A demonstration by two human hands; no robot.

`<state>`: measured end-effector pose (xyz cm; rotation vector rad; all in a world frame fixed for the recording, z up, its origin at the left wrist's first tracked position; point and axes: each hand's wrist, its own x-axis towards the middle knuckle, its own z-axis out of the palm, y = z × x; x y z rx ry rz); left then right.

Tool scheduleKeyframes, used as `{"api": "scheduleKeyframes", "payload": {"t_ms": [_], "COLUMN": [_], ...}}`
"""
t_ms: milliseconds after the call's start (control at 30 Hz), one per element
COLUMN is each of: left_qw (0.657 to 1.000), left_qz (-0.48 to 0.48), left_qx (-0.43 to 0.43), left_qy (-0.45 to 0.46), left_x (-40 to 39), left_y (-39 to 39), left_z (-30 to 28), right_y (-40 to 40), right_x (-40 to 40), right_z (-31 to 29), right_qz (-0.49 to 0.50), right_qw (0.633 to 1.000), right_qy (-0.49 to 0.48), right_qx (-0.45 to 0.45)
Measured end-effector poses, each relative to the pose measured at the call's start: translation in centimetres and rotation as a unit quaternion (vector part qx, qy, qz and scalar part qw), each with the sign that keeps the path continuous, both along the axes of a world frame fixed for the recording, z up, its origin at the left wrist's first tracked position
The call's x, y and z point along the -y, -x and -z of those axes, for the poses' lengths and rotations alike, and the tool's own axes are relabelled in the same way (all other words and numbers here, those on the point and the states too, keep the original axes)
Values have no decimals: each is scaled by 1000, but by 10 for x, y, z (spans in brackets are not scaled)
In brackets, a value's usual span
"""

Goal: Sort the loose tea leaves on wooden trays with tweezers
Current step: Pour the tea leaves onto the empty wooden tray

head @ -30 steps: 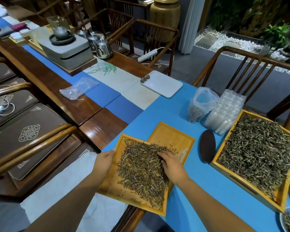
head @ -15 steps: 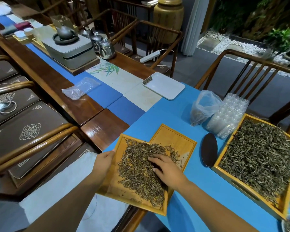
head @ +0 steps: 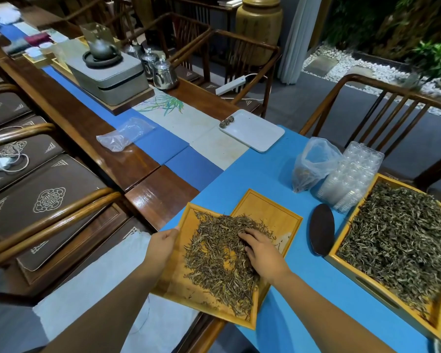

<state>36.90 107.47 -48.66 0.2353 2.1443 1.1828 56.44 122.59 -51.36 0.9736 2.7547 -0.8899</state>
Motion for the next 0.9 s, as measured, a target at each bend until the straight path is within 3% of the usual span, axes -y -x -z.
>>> {"api": "scheduleKeyframes", "payload": {"t_ms": [367, 500, 633, 900], "left_qw": [1000, 1000, 1000, 999], "left_qz": [17, 6, -8, -11], "left_qx": [-5, 6, 21, 34], "left_qy": [-8, -2, -3, -19], "left_x": [-11, -17, -26, -31], "left_y": [-3, -3, -4, -8], "left_z": [5, 10, 14, 15], "right_y": [-5, -9, -12, -9], "right_x": [-21, -11, -5, -22], "right_z": [-2, -2, 6, 16], "right_qz": [42, -2, -52, 1], "right_qw": [999, 999, 999, 1000], "right_qy": [11, 10, 12, 20], "right_qx": [-13, -33, 10, 23]}}
